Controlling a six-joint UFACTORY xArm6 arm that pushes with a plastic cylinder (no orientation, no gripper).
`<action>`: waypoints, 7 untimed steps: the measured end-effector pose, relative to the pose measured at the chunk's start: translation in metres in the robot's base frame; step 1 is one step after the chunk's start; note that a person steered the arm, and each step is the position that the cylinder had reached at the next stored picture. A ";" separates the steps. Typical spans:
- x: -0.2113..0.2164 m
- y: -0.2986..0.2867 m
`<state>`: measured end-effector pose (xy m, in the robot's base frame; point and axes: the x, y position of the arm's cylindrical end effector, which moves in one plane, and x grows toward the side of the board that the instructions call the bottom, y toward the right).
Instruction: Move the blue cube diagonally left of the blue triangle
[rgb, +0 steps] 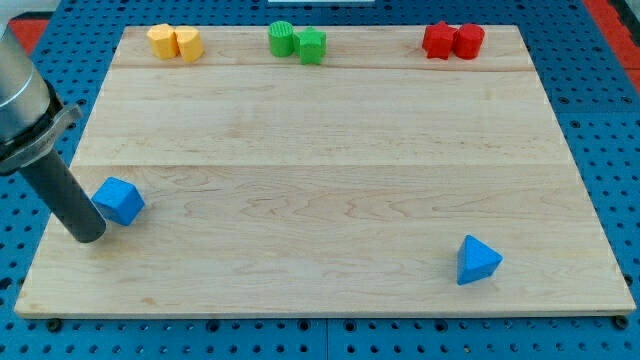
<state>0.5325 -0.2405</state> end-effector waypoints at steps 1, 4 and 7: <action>-0.010 0.006; -0.077 0.080; -0.079 0.070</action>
<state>0.4538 -0.1705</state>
